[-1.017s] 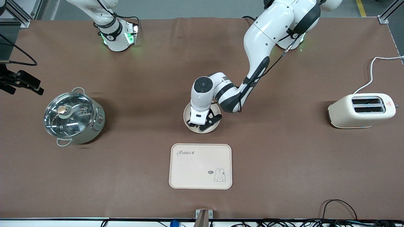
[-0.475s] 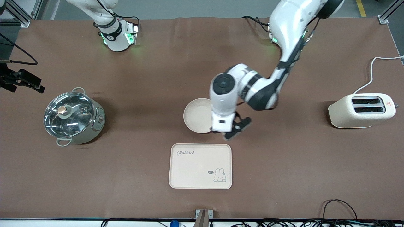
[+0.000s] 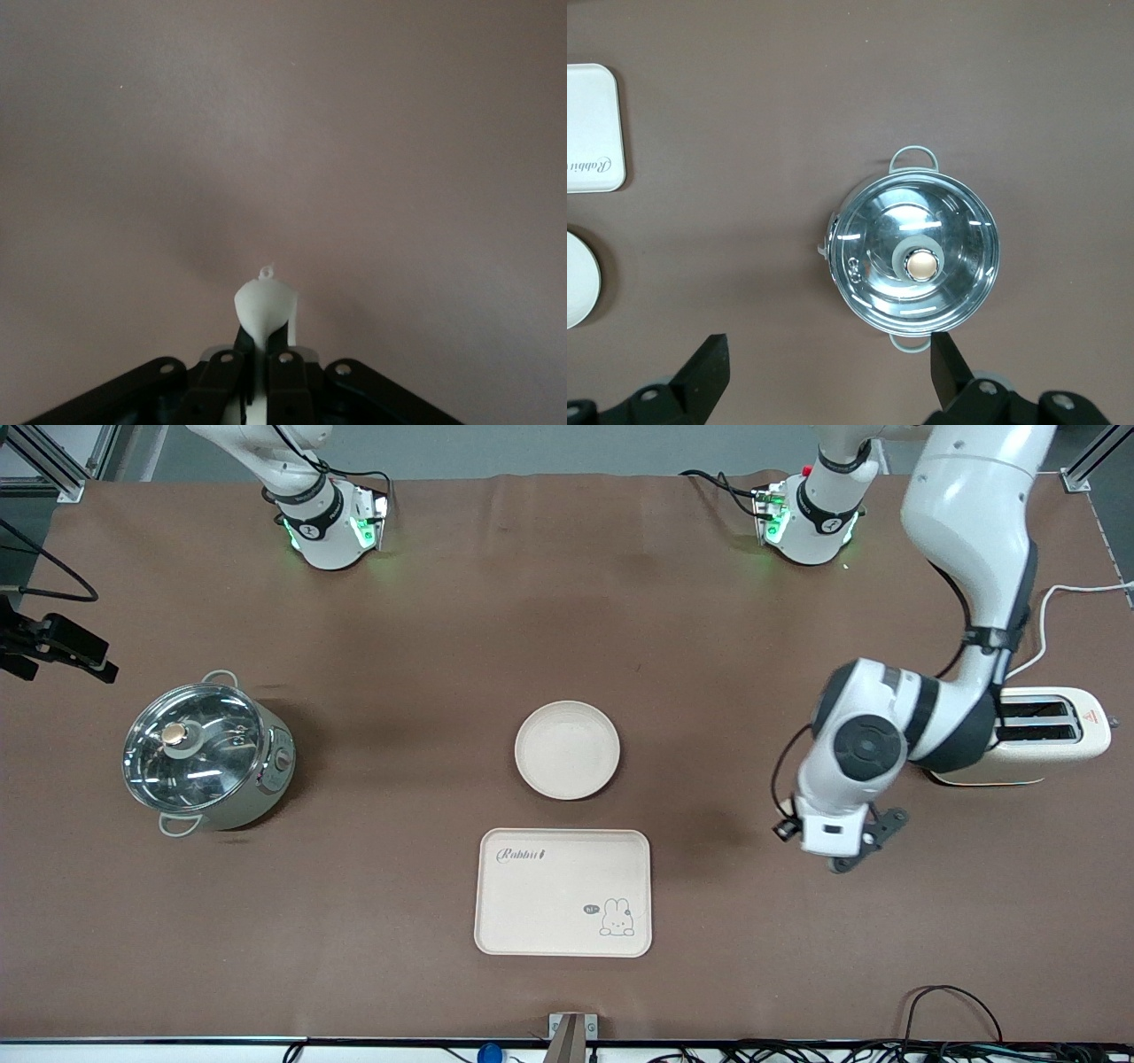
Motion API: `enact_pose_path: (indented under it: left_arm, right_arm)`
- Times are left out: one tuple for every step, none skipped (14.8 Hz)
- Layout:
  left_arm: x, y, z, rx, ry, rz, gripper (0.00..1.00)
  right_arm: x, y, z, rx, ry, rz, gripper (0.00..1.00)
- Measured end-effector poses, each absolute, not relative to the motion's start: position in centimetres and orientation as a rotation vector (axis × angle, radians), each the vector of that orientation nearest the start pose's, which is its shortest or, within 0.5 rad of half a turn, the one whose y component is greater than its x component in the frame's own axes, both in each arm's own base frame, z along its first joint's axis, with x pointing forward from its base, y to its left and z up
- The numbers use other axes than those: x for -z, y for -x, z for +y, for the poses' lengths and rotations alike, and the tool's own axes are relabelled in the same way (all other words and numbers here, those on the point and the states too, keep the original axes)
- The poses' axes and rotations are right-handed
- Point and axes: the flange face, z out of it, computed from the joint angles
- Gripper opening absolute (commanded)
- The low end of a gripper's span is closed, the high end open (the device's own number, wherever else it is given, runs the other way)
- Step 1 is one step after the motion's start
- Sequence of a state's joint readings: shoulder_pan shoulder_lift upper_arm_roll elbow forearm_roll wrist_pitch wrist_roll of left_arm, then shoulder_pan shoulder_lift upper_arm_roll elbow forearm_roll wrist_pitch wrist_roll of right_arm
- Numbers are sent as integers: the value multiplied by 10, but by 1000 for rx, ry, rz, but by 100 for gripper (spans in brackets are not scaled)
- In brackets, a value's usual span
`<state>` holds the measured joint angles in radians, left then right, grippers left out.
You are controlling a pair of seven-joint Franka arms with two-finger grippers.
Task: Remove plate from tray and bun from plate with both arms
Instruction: 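Carry the bun with the left gripper toward the toaster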
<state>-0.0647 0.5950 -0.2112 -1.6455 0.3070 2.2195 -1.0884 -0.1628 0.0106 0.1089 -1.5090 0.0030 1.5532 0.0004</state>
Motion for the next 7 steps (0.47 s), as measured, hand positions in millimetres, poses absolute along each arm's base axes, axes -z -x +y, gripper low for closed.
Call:
enact_pose_path:
  left_arm:
    - [-251, -666, -150, 122, 2891, -1007, 9]
    - [-228, -665, -144, 111, 2900, -1021, 10]
    - [-208, -663, -139, 94, 2905, -1030, 12]
    - [-194, -662, -135, 78, 2904, -1040, 15]
    - [-187, -662, -129, 71, 2903, -1053, 24]
    - [-187, -663, -127, 71, 2904, -1061, 36]
    - [-188, -664, -125, 73, 2903, -1066, 72]
  right_arm:
    - [-649, -554, -29, 57, 3137, 84, 100]
    - [-651, -552, -28, 60, 3138, 79, 100]
    - [-653, -551, -25, 62, 3139, 71, 100]
    - [-655, -549, -22, 61, 3139, 62, 100]
    - [-657, -547, -21, 55, 3141, 59, 100]
    - [-657, -546, -22, 52, 3141, 63, 100]
    - [-658, -546, -25, 53, 3141, 72, 100]
